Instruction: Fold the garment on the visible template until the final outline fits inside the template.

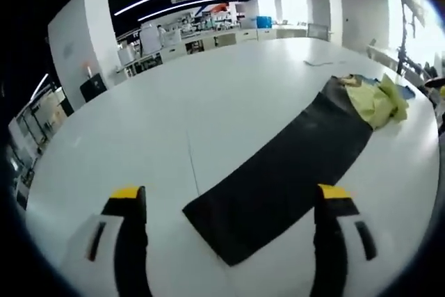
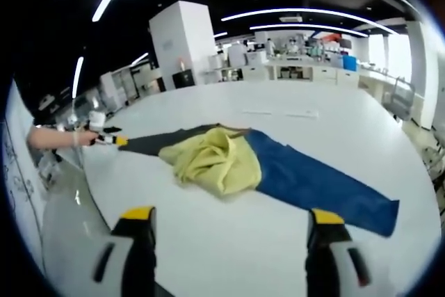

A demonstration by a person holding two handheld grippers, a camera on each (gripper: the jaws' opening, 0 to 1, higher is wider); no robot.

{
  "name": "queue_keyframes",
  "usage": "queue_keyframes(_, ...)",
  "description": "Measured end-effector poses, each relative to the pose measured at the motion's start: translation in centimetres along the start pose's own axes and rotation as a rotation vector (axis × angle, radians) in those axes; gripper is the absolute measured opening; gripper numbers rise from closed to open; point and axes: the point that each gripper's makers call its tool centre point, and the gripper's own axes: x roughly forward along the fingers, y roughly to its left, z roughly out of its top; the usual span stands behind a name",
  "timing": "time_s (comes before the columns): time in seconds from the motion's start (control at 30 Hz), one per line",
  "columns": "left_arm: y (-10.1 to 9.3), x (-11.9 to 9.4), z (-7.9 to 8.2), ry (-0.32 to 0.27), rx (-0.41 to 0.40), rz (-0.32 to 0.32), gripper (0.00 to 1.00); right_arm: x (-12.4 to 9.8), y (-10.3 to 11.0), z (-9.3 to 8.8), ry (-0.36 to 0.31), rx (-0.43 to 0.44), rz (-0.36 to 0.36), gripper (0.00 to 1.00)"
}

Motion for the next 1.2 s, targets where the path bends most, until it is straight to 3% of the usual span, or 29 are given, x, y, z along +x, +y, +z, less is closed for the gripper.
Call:
queue_keyframes(0.1,-1.0,-0.4,1.1,-0.026,0.018,-0.051,0.99,-0.3,-0.2,0.1,-0.001,-0.009,0.002,0.9)
queue_keyframes(0.13,-1.8,-0.5,1.7,-0.058,0.063,-0.093,0.99,-0.4,-0.4,0.1,-0.003,-0.009,0.0,0.9)
queue_keyframes(0.2,-2.8,-1.0,2.2,-0.064,0.103,-0.113,0.99,-0.7,-0.5,0.3,-0.009,-0.012,-0.001,0.9)
queue_keyframes(0.43,-5.9,-2.2,3.8,-0.125,0.078,-0.244,0.99,-0.9,-0.7,0.2,-0.005,-0.024,0.002,0.9)
queue_keyframes(0.8,-11.3,-3.1,8.1,-0.208,0.137,-0.343,0.92,-0.4,-0.7,0.3,0.007,-0.04,0.015,0.9)
queue_keyframes(1.2,-19.1,-2.6,10.3,-0.244,0.211,-0.472,0.88,0.1,-0.7,0.5,0.019,-0.063,0.036,0.9)
